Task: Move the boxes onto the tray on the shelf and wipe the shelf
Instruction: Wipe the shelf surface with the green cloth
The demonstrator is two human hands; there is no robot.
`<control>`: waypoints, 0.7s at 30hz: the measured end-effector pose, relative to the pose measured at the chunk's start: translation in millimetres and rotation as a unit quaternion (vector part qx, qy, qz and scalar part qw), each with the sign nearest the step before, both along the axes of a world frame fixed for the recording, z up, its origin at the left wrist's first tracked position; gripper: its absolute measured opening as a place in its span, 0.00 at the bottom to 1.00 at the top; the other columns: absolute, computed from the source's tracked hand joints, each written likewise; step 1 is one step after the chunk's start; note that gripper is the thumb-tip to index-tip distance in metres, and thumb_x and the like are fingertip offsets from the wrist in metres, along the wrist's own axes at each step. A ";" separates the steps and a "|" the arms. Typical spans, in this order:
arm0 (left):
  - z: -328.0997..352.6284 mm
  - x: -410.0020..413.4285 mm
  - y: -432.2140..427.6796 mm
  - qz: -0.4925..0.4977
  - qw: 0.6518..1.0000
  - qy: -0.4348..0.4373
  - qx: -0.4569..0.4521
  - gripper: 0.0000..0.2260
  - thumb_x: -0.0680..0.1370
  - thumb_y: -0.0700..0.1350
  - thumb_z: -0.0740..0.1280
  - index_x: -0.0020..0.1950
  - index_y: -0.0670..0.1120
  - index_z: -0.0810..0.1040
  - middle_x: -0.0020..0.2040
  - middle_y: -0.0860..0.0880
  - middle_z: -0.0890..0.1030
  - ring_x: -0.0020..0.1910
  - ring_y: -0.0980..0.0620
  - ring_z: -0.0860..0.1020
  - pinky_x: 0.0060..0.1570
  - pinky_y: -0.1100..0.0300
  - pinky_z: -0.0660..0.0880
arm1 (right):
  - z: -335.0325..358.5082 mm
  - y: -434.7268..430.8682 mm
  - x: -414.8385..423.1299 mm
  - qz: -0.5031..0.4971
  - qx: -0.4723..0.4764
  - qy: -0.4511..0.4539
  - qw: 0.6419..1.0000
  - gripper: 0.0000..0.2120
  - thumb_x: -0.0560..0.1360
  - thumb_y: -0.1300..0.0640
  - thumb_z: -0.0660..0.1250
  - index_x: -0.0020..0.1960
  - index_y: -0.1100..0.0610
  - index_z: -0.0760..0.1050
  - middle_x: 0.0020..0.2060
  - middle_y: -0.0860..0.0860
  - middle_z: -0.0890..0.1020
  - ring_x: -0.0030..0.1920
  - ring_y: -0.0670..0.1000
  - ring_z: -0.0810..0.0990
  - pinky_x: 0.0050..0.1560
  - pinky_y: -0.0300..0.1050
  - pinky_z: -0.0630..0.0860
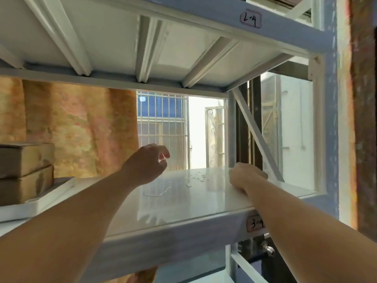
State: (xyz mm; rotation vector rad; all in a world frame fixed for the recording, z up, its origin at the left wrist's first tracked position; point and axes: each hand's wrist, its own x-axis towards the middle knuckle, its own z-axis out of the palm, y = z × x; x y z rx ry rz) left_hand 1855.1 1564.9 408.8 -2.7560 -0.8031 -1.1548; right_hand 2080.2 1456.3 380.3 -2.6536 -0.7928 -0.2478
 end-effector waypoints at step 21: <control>3.0 -15.5 -10.7 -0.083 0.969 -0.172 -0.159 0.12 0.78 0.47 0.65 0.59 0.44 0.76 0.47 0.49 0.78 0.49 0.47 0.79 0.46 0.59 0.75 | 29.1 56.2 -115.8 0.423 0.403 0.488 0.649 0.18 0.76 0.53 0.68 0.62 0.61 0.74 0.46 0.57 0.81 0.44 0.54 0.81 0.38 0.45 0.79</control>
